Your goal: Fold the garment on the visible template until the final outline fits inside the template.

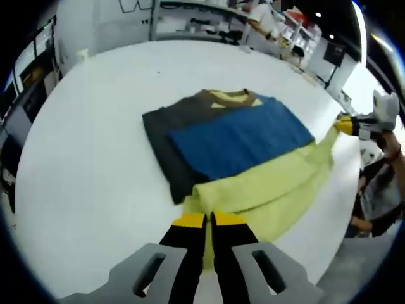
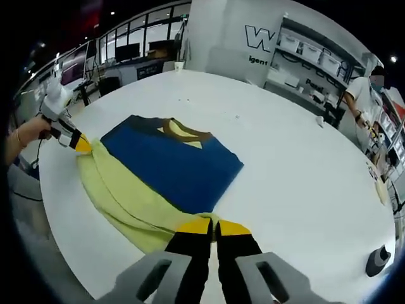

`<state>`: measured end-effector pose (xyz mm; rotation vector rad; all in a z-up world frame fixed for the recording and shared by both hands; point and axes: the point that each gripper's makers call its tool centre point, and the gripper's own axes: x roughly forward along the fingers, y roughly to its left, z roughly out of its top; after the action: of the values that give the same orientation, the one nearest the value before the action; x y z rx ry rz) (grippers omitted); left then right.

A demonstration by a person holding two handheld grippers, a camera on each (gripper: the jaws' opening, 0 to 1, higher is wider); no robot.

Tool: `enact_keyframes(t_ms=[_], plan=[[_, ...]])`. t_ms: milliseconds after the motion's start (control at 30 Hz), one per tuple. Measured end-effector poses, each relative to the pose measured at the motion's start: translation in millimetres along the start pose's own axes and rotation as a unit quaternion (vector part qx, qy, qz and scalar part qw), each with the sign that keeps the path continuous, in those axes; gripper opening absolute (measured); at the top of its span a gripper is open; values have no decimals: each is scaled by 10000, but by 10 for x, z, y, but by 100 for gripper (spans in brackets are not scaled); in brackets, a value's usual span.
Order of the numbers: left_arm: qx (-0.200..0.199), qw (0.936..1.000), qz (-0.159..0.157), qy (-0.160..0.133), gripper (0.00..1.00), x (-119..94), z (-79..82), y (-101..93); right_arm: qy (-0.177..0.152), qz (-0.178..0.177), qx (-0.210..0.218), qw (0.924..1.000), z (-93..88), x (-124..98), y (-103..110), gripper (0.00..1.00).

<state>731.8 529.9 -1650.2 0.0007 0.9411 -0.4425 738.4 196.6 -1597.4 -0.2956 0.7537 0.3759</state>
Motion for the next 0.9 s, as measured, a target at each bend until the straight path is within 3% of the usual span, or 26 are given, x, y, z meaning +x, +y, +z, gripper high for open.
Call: enact_keyframes(t_ms=[133,167,367,600,900], plan=[[-78,9998,77,-136,4,-106,110,-10,-93,17,64,9999,62,-16,-54,0],[22,9994,178,-280,3,-174,214,39,-99,32,73,9999,77,-31,-54,0],[142,9974,439,-546,3,-350,495,143,-236,42,47,9997,230,-66,-89,0],[212,9952,582,-757,3,-372,773,204,-483,50,59,9988,494,23,-219,0],[150,9949,735,-675,3,-214,982,349,-543,67,82,9985,736,162,-323,0]])
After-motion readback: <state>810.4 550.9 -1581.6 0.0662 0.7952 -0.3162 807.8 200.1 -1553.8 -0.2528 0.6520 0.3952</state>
